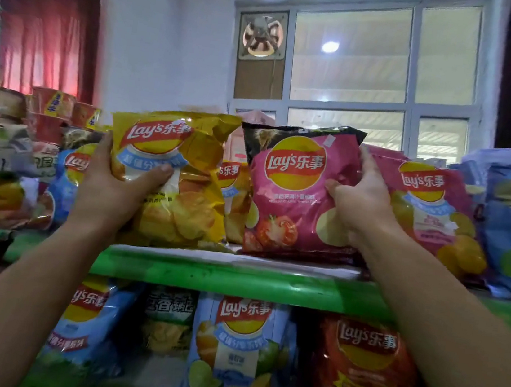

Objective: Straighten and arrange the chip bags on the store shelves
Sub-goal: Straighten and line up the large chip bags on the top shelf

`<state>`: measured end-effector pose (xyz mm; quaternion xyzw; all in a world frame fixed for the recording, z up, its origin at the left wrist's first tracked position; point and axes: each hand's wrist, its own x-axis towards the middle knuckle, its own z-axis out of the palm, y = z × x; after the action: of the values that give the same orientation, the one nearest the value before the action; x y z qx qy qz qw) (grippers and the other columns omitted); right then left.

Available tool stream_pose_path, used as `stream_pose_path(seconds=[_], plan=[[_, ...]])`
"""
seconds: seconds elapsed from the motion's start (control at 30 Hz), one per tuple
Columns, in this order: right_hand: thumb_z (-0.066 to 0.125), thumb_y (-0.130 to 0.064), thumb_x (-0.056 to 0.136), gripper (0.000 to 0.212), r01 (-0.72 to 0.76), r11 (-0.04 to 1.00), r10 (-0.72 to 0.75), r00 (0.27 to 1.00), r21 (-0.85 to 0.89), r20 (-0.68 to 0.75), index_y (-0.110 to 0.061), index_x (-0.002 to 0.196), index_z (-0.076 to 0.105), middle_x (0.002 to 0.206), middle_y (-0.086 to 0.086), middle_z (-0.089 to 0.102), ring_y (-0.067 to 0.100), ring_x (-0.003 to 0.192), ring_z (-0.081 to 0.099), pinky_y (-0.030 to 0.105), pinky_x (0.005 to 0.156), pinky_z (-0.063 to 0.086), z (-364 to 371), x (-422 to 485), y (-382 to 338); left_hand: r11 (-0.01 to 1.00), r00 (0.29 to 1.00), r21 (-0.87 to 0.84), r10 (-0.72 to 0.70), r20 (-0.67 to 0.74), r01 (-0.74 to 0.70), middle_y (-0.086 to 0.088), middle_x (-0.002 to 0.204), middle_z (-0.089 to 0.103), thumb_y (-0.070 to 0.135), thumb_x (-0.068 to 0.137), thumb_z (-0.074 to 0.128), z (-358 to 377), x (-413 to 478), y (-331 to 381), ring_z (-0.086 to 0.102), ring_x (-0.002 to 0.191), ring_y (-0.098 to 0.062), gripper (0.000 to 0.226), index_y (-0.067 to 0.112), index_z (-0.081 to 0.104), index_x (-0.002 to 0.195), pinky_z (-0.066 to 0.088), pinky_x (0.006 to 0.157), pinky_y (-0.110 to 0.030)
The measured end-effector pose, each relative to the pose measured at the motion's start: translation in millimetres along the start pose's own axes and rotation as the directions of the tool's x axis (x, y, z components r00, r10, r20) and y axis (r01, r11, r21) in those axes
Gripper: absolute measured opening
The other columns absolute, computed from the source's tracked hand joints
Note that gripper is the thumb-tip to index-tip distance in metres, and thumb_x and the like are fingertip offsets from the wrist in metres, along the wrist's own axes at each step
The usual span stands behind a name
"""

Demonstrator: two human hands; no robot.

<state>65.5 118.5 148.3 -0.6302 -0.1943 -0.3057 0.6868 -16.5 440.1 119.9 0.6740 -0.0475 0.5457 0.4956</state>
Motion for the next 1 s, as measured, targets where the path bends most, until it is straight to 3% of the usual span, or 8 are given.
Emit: stream_pose_path(seconds=[0.13,0.27,0.43,0.5,0.63,0.73,0.9,1.0], plan=[[0.058,-0.009,0.090,0.075,-0.024,0.999,0.023,0.999,-0.023,-0.037,-0.045,0.144,0.021,0.123,-0.009,0.052,0.002,0.088,0.054,0.011,0.042,0.045,-22,-5,4,0.997,1.000,0.071,-0.015,0.020,0.014,0.012,0.115,0.067,0.066,0.056,0.078,24,4,-10,0.064,0.106,-0.017,0.087,0.039,0.045,0.133,0.053,0.090,-0.042],[0.057,-0.010,0.092,0.073,-0.029,1.000,0.028,0.998,-0.012,-0.052,-0.045,0.144,0.020,0.133,-0.004,0.050,0.005,0.091,0.055,0.014,0.044,0.048,-29,-9,7,0.990,0.999,0.134,-0.036,0.035,0.031,0.010,0.122,0.063,0.065,0.058,0.076,52,4,-19,0.059,0.113,-0.019,0.094,0.038,0.039,0.139,0.045,0.099,-0.041],[0.058,-0.011,0.091,0.072,-0.031,0.999,0.029,0.997,-0.027,-0.076,-0.044,0.145,0.022,0.120,-0.009,0.049,0.001,0.073,0.056,0.012,0.041,0.047,-26,-9,11,0.982,0.993,0.180,-0.070,0.094,0.053,0.001,0.129,0.061,0.060,0.067,0.077,76,10,-39,0.056,0.117,-0.022,0.091,0.031,0.035,0.143,0.043,0.101,-0.042],[0.058,-0.012,0.092,0.072,-0.046,0.998,0.043,0.996,-0.037,-0.076,-0.043,0.145,0.021,0.113,-0.010,0.049,0.000,0.075,0.055,0.011,0.041,0.046,-23,-7,14,0.979,0.988,0.188,-0.100,0.114,0.078,0.000,0.131,0.060,0.060,0.068,0.076,82,15,-50,0.056,0.118,-0.025,0.091,0.030,0.036,0.143,0.043,0.102,-0.043],[0.057,-0.014,0.092,0.072,-0.075,0.997,0.073,0.995,-0.036,-0.071,-0.045,0.144,0.019,0.130,-0.007,0.050,0.005,0.092,0.056,0.029,0.068,0.058,-15,-6,22,0.982,0.974,0.152,-0.141,0.179,0.114,-0.002,0.137,0.055,0.060,0.065,0.078,85,28,-65,0.054,0.122,-0.025,0.101,0.028,0.028,0.147,0.041,0.106,-0.050],[0.056,-0.014,0.093,0.072,-0.057,0.998,0.056,0.996,-0.018,-0.076,-0.048,0.143,0.018,0.132,-0.007,0.049,0.009,0.099,0.056,0.038,0.075,0.060,-11,-7,30,0.984,0.960,0.116,-0.161,0.230,0.138,-0.005,0.138,0.053,0.055,0.065,0.081,84,35,-72,0.053,0.122,-0.026,0.107,0.027,0.021,0.149,0.041,0.106,-0.053],[0.055,-0.014,0.092,0.077,-0.049,0.990,0.043,0.998,-0.132,-0.053,-0.049,0.144,0.009,0.143,-0.005,0.040,0.013,0.116,0.047,0.044,0.087,0.055,-7,-9,38,0.972,0.931,0.120,-0.228,0.287,0.202,-0.007,0.145,0.043,0.062,0.055,0.080,81,41,-80,0.046,0.128,-0.028,0.124,0.029,0.009,0.151,0.036,0.110,-0.052],[0.055,-0.019,0.092,0.078,-0.039,0.972,0.026,0.998,-0.232,-0.058,-0.048,0.145,0.005,0.149,-0.003,0.034,0.014,0.114,0.042,0.039,0.092,0.050,-10,-8,40,0.963,0.907,0.119,-0.269,0.323,0.243,0.001,0.134,0.048,0.068,0.047,0.082,74,42,-80,0.050,0.117,-0.024,0.130,0.033,0.011,0.150,0.041,0.104,-0.045]])
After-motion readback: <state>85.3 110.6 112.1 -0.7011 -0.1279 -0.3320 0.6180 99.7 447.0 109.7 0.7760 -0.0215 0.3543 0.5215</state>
